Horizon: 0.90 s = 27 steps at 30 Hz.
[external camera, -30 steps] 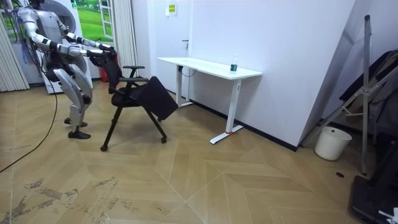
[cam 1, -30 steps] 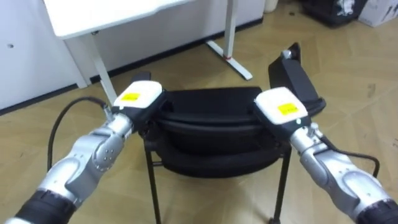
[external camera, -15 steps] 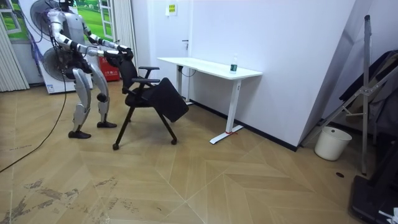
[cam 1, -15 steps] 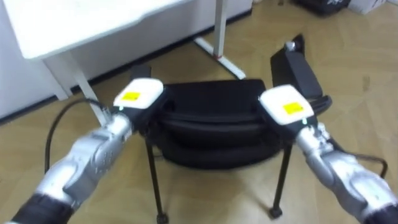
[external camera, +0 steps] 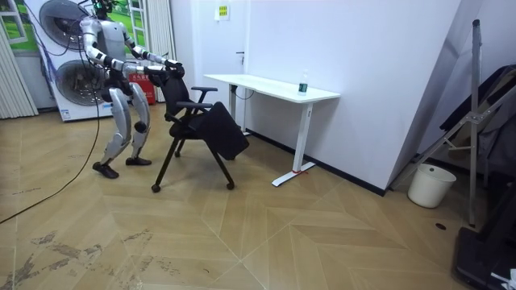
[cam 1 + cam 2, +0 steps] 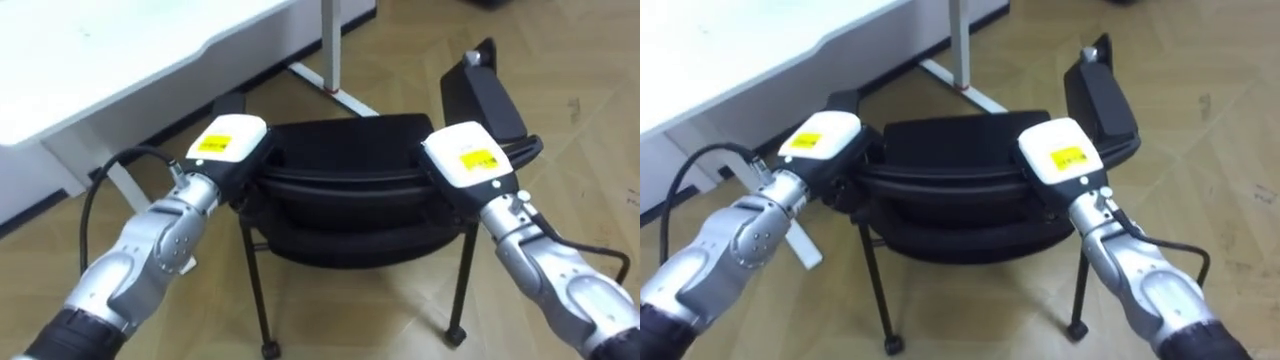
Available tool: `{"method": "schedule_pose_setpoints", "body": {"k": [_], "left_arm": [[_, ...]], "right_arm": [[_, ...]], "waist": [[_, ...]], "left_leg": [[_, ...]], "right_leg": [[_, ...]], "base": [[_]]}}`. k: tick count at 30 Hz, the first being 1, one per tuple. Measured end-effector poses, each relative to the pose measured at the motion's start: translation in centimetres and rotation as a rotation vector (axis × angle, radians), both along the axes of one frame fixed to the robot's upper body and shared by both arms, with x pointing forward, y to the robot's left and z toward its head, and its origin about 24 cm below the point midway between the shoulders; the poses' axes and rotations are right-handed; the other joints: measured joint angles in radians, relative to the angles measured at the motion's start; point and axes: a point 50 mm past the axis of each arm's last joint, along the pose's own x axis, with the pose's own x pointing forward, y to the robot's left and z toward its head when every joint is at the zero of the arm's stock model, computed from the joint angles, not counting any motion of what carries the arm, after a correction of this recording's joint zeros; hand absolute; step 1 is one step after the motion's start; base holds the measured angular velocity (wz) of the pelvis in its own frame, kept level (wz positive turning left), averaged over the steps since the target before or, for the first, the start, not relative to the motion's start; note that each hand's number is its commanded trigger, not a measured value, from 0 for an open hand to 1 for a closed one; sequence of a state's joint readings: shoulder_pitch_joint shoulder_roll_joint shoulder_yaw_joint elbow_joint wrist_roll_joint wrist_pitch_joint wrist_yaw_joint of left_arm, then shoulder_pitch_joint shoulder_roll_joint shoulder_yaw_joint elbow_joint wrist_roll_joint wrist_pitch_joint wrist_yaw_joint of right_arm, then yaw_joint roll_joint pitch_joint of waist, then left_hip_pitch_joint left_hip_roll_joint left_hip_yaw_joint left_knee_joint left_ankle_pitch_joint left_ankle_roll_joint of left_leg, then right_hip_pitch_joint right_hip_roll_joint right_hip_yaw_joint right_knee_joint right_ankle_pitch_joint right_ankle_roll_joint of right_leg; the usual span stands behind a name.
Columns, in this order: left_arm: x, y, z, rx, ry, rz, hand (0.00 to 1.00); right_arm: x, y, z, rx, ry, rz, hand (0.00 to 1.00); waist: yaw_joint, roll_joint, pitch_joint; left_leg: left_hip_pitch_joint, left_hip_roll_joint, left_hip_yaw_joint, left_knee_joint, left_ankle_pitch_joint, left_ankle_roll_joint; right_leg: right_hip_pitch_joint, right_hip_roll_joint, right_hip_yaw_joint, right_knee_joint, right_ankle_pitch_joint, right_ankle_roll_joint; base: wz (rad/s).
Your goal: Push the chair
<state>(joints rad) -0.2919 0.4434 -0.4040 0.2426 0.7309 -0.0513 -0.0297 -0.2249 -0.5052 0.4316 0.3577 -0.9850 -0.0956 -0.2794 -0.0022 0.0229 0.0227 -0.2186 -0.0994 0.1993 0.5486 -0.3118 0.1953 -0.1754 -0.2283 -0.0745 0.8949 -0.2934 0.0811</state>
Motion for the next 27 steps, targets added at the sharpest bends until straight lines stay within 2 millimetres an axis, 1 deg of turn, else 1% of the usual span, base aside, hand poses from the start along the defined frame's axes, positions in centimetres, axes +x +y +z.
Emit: {"method": "schedule_pose_setpoints", "body": {"k": [1,2,3,4,5,6,7,8,9,10,11,12,13,14,15,16,17,18,19,20,21,22,23,24,25,26,27], "left_arm": [[0.0,-0.1,0.0,-0.003,-0.003,-0.002,1.0],[0.0,-0.1,0.1,-0.003,-0.007,-0.002,1.0],[0.0,-0.1,0.0,0.0,-0.006,-0.003,1.0],[0.0,-0.1,0.0,0.001,-0.003,-0.004,1.0],[-0.1,-0.1,-0.2,0.004,0.0,-0.008,1.0],[-0.3,0.0,-0.3,0.008,0.001,-0.011,1.0],[-0.3,0.0,-0.4,0.007,-0.002,-0.013,1.0],[-0.5,0.0,-0.6,0.01,-0.004,-0.012,1.0],[-0.7,0.0,-0.8,0.012,-0.009,-0.009,1.0],[-0.8,0.0,-0.9,0.012,-0.01,-0.009,1.0],[-0.9,0.0,-1.0,0.014,-0.012,-0.013,1.0],[-1.1,-0.2,-1.2,0.013,-0.013,-0.019,1.0],[-1.1,-0.3,-1.3,0.01,-0.013,-0.022,1.0],[-1.2,-0.3,-1.5,0.005,-0.01,-0.023,1.0],[-1.3,-0.3,-1.5,0.002,-0.01,-0.023,1.0],[-1.3,-0.3,-1.6,0.003,-0.015,-0.022,1.0],[-1.3,-0.2,-1.7,0.003,-0.02,-0.015,1.0],[-1.2,-0.1,-1.8,0.008,-0.024,-0.009,1.0],[-1.1,-0.2,-1.7,0.003,-0.031,-0.006,1.0],[-1.0,-0.2,-1.7,-0.002,-0.039,-0.003,1.0],[-0.9,-0.2,-1.7,-0.006,-0.047,0.002,1.0],[-0.9,-0.3,-1.7,-0.007,-0.049,0.001,1.0],[-0.7,-0.4,-1.7,-0.007,-0.048,-0.002,1.0],[-0.5,-0.6,-1.7,-0.01,-0.047,-0.002,1.0],[-0.4,-0.7,-1.6,-0.013,-0.048,-0.004,1.0],[-0.3,-0.8,-1.6,-0.016,-0.049,-0.003,1.0],[0.0,-1.0,-1.5,-0.02,-0.051,-0.003,1.0]], "right_arm": [[0.0,0.0,0.0,0.001,-0.002,0.0,1.0],[0.0,0.0,0.1,0.003,-0.004,0.001,1.0],[0.0,0.1,0.0,0.002,-0.001,0.003,1.0],[-0.1,0.1,-0.1,0.002,0.003,0.002,1.0],[-0.4,0.0,-0.4,0.004,0.007,-0.005,1.0],[-0.8,0.0,-0.6,0.011,0.006,-0.006,1.0],[-1.0,0.1,-0.6,0.014,0.005,-0.005,1.0],[-1.3,0.1,-0.8,0.017,0.009,-0.005,1.0],[-1.8,0.1,-1.0,0.024,0.017,-0.003,1.0],[-2.0,0.1,-1.1,0.028,0.02,-0.006,1.0],[-2.5,0.1,-1.3,0.033,0.027,-0.007,1.0],[-2.9,0.1,-1.5,0.04,0.032,-0.009,1.0],[-3.2,-0.1,-1.5,0.039,0.034,-0.011,1.0],[-3.4,-0.2,-1.5,0.035,0.036,-0.012,1.0],[-3.5,-0.2,-1.5,0.034,0.036,-0.011,1.0],[-3.5,-0.1,-1.5,0.036,0.037,-0.011,1.0],[-3.4,0.0,-1.4,0.037,0.042,-0.012,1.0],[-3.4,0.1,-1.5,0.038,0.046,-0.016,1.0],[-3.4,0.1,-1.5,0.039,0.047,-0.018,1.0],[-3.3,0.1,-1.3,0.038,0.046,-0.02,1.0],[-3.2,0.1,-1.2,0.039,0.043,-0.018,1.0],[-3.2,0.1,-1.2,0.039,0.042,-0.019,1.0],[-3.2,0.0,-1.2,0.037,0.045,-0.024,1.0],[-3.1,-0.1,-1.1,0.036,0.046,-0.028,1.0],[-3.1,-0.2,-1.1,0.036,0.044,-0.031,1.0],[-2.9,-0.3,-1.0,0.034,0.042,-0.034,1.0],[-2.8,-0.4,-0.9,0.035,0.042,-0.041,1.0]], "waist": [[0.0,0.001,0.0002],[0.0,0.005,0.0006],[-0.003,0.008,0.0032],[-0.003,0.01,0.0045],[-0.005,0.017,0.0095],[-0.011,0.019,0.0104],[-0.016,0.019,0.0106],[-0.032,0.018,0.0101],[-0.051,0.016,0.0091],[-0.059,0.015,0.0092],[-0.076,0.011,0.0073],[-0.089,0.005,0.004],[-0.094,0.003,0.0037],[-0.106,-0.001,0.0027],[-0.106,-0.001,0.0023],[-0.104,-0.002,0.0019],[-0.096,-0.003,0.0014],[-0.09,-0.003,0.0013],[-0.09,-0.004,0.001],[-0.089,-0.006,0.0012],[-0.088,-0.008,0.0013],[-0.088,-0.008,0.0014],[-0.088,-0.008,0.0016],[-0.092,-0.014,0.0037],[-0.093,-0.016,0.0042],[-0.093,-0.019,0.0056],[-0.093,-0.024,0.0074]], "left_leg": [[0.002,0.0,0.0,-0.002,-0.002,0.002],[0.007,0.0,0.0,-0.01,-0.005,0.006],[0.022,0.0,0.0,-0.023,-0.006,0.008],[0.031,0.002,-0.001,-0.029,-0.007,0.009],[0.051,0.005,-0.006,-0.035,-0.013,0.011],[0.062,0.005,-0.018,-0.036,-0.021,0.01],[0.067,0.004,-0.023,-0.037,-0.023,0.01],[0.081,-0.001,-0.045,-0.041,-0.027,0.009],[0.097,-0.005,-0.07,-0.048,-0.029,0.008],[0.104,-0.006,-0.081,-0.049,-0.031,0.006],[0.119,-0.016,-0.116,-0.054,-0.033,0.003],[0.138,-0.026,-0.14,-0.068,-0.033,0.003],[0.149,-0.033,-0.154,-0.076,-0.033,0.002],[0.167,-0.042,-0.171,-0.091,-0.036,0.002],[0.185,-0.05,-0.195,-0.098,-0.042,0.001],[0.19,-0.057,-0.217,-0.099,-0.045,0.001],[0.201,-0.061,-0.246,-0.1,-0.05,-0.004],[0.21,-0.06,-0.288,-0.1,-0.056,-0.013],[0.211,-0.058,-0.3,-0.099,-0.058,-0.018],[0.21,-0.054,-0.321,-0.096,-0.068,-0.032],[0.21,-0.049,-0.331,-0.086,-0.078,-0.051],[0.207,-0.043,-0.334,-0.072,-0.087,-0.068],[0.201,-0.028,-0.327,-0.034,-0.107,-0.109],[0.185,0.0,-0.269,0.002,-0.12,-0.156],[0.176,0.017,-0.227,0.018,-0.129,-0.172],[0.158,0.048,-0.165,0.056,-0.144,-0.187],[0.135,0.07,-0.144,0.096,-0.151,-0.184]], "right_leg": [[-0.017,0.001,0.002,0.017,0.001,-0.001],[-0.058,0.005,0.002,0.045,-0.002,-0.001],[-0.107,0.019,0.0,0.058,-0.008,-0.008],[-0.129,0.029,-0.002,0.055,-0.011,-0.012],[-0.169,0.058,-0.009,0.032,-0.011,-0.015],[-0.211,0.092,-0.01,-0.017,-0.004,-0.025],[-0.227,0.11,-0.009,-0.055,0.003,-0.032],[-0.245,0.144,-0.008,-0.144,0.023,-0.04],[-0.248,0.174,-0.013,-0.234,0.057,-0.052],[-0.248,0.19,-0.018,-0.276,0.077,-0.058],[-0.243,0.217,-0.022,-0.351,0.12,-0.074],[-0.232,0.235,-0.02,-0.404,0.164,-0.084],[-0.221,0.24,-0.021,-0.422,0.184,-0.088],[-0.198,0.245,-0.019,-0.451,0.213,-0.105],[-0.175,0.249,-0.015,-0.46,0.237,-0.124],[-0.17,0.249,-0.015,-0.461,0.25,-0.13],[-0.158,0.249,-0.023,-0.457,0.286,-0.153],[-0.146,0.252,-0.04,-0.46,0.279,-0.16],[-0.143,0.254,-0.047,-0.46,0.274,-0.162],[-0.141,0.253,-0.063,-0.454,0.26,-0.168],[-0.14,0.249,-0.079,-0.441,0.239,-0.178],[-0.135,0.246,-0.094,-0.437,0.227,-0.184],[-0.123,0.241,-0.122,-0.422,0.201,-0.195],[-0.12,0.223,-0.151,-0.395,0.173,-0.202],[-0.122,0.215,-0.167,-0.385,0.158,-0.206],[-0.124,0.2,-0.197,-0.354,0.125,-0.22],[-0.125,0.184,-0.231,-0.327,0.096,-0.227]], "base": [[-0.12],[-0.1],[-0.06],[0.04],[0.14],[0.22],[0.37],[0.54],[0.59],[0.62],[0.62],[0.59],[0.53],[0.32],[0.21],[0.0],[-0.05],[0.04],[0.27],[0.37],[0.38],[0.43],[0.63],[0.73],[0.82],[0.87],[0.88]]}}
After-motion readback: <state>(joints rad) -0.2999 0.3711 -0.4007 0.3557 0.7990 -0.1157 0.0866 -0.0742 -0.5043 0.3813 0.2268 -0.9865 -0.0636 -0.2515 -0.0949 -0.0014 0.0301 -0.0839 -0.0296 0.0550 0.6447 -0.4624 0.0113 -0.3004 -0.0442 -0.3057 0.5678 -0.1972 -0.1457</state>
